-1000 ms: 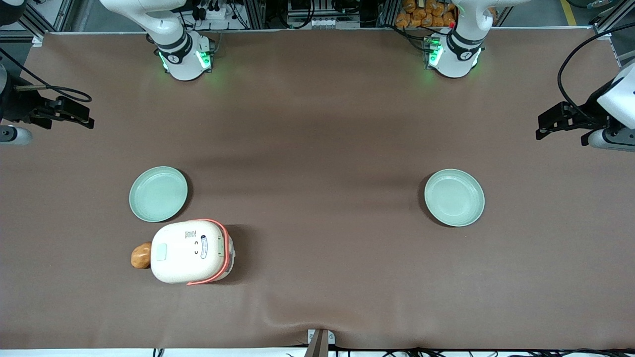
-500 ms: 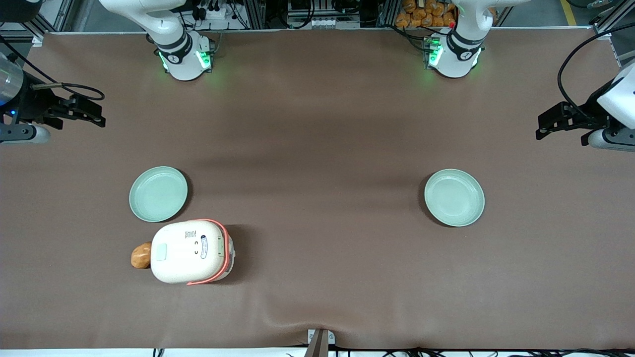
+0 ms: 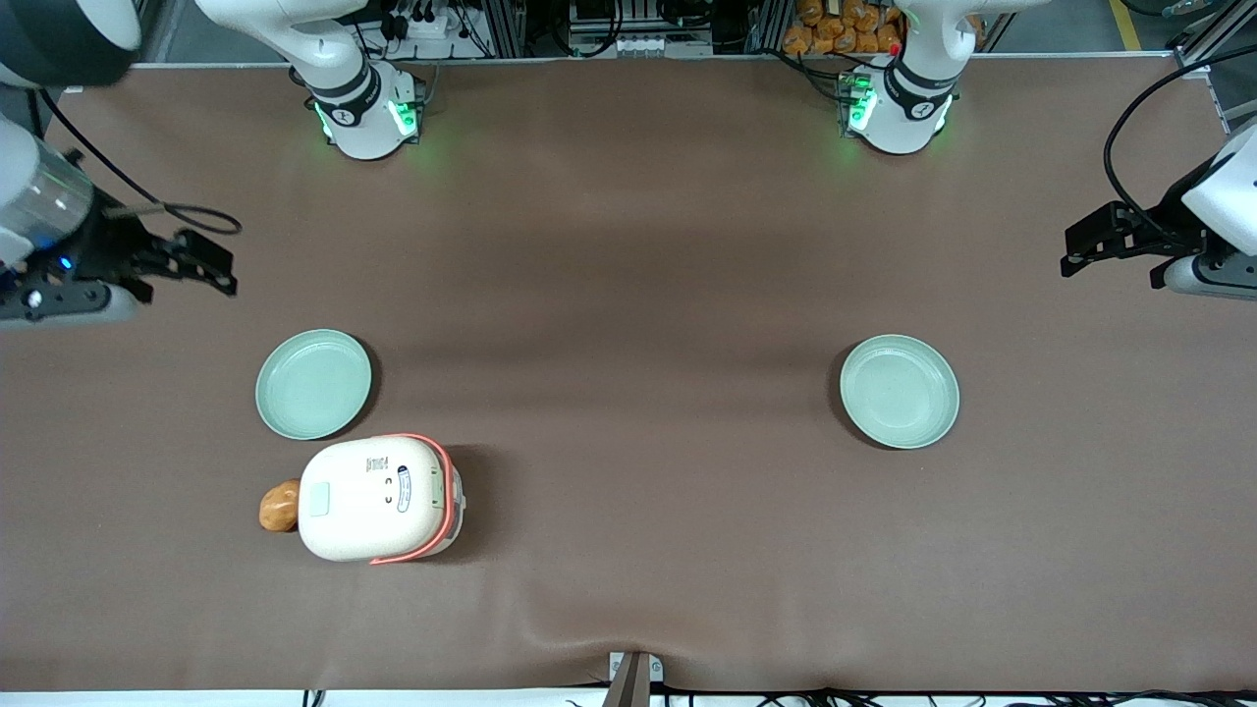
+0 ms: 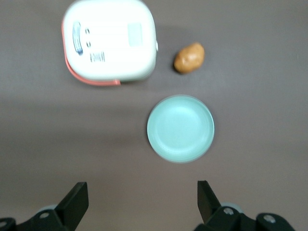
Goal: Press rice cooker button with right arm
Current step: 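Move the right gripper toward the white rice cooker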
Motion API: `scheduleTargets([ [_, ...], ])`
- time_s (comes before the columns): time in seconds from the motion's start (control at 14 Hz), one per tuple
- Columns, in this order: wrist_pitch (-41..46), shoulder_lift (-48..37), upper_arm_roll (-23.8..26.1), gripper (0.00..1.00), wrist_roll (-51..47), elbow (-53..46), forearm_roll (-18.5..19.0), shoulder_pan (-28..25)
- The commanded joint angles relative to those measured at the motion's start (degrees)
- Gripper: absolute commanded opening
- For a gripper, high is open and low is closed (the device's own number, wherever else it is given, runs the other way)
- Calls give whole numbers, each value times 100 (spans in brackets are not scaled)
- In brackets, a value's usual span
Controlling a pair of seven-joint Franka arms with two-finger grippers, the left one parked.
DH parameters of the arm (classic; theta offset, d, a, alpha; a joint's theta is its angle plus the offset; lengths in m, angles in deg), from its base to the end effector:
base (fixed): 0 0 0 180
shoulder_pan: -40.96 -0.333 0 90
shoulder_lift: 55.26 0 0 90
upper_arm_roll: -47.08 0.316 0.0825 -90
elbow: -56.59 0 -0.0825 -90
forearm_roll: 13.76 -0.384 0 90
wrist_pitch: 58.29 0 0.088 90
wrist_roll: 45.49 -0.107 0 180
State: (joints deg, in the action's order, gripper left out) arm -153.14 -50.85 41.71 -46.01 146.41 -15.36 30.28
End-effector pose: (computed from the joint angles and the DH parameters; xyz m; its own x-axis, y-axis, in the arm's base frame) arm 0.5817 0.0589 0.5898 0.9966 0.0815 0.0110 0.0817 -0.9964 -0.0208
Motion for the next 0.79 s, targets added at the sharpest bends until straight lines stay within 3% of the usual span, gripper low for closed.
scheduleTargets([
  [0.0, -627, 297, -16, 99, -36, -17, -69, -144],
  [0.14, -1208, 551, -16, 86, -97, -8, -69, -250],
  [0.29, -1805, 806, -16, 54, -89, -8, -69, -251],
  [0.57, -3001, 1325, -16, 14, -36, -26, -60, -251],
  [0.71, -3441, 1562, -16, 0, -27, -43, -51, -251],
])
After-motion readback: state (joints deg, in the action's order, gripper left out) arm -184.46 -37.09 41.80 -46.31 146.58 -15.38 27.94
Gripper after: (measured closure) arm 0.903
